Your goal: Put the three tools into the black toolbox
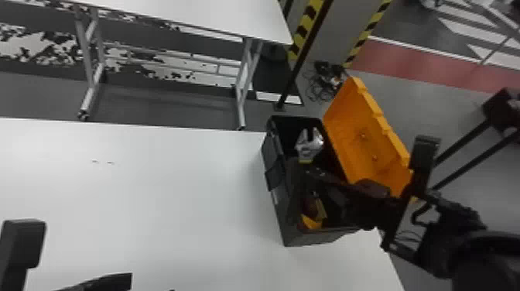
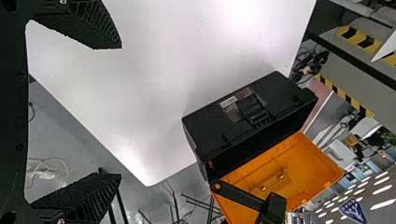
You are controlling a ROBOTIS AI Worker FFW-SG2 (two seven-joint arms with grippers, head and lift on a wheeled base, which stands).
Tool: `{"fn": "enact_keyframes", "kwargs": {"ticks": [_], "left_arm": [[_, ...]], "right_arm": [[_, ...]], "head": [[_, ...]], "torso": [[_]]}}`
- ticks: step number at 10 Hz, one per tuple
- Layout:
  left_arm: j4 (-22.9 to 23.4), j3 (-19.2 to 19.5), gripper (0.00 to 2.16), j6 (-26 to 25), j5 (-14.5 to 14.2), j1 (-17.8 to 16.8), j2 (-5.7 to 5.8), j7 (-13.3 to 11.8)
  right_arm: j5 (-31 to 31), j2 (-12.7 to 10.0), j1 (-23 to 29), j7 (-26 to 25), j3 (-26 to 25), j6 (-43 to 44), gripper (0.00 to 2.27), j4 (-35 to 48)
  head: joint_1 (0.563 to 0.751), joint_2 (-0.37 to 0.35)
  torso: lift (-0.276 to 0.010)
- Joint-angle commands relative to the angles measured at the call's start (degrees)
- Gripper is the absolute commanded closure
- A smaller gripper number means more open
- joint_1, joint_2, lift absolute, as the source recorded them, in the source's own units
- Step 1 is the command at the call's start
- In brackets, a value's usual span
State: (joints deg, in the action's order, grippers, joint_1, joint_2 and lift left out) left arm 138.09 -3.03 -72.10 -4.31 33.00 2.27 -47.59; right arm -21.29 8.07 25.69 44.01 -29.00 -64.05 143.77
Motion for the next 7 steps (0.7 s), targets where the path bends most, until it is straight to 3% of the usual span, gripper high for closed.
{"fn": "enact_keyframes", "kwargs": {"ticks": [1, 3, 7], "left_arm": [[-0.02, 0.65, 0.03, 2.88, -0.09, 1.72, 0.80, 0.30], [0.34, 0.30, 0.03, 6.05, -0.09, 3.65, 1.33, 0.13], [0.69, 2.06, 0.03, 10.09, -1.85, 6.90, 1.86, -1.19]], "right_arm": [[4.24, 1.16, -0.64, -0.77, -0.27, 3.97, 2.25, -0.24], [10.83, 1.16, 0.15, -1.82, 2.28, 13.29, 2.25, -1.21], [26.04, 1.60, 6.74, -8.24, 12.04, 36.84, 2.25, -4.73]], "head": [[0.695, -0.350], [0.695, -0.350], [0.695, -0.350]], "torso": [[-0.051], [-0.051], [-0.051]]}}
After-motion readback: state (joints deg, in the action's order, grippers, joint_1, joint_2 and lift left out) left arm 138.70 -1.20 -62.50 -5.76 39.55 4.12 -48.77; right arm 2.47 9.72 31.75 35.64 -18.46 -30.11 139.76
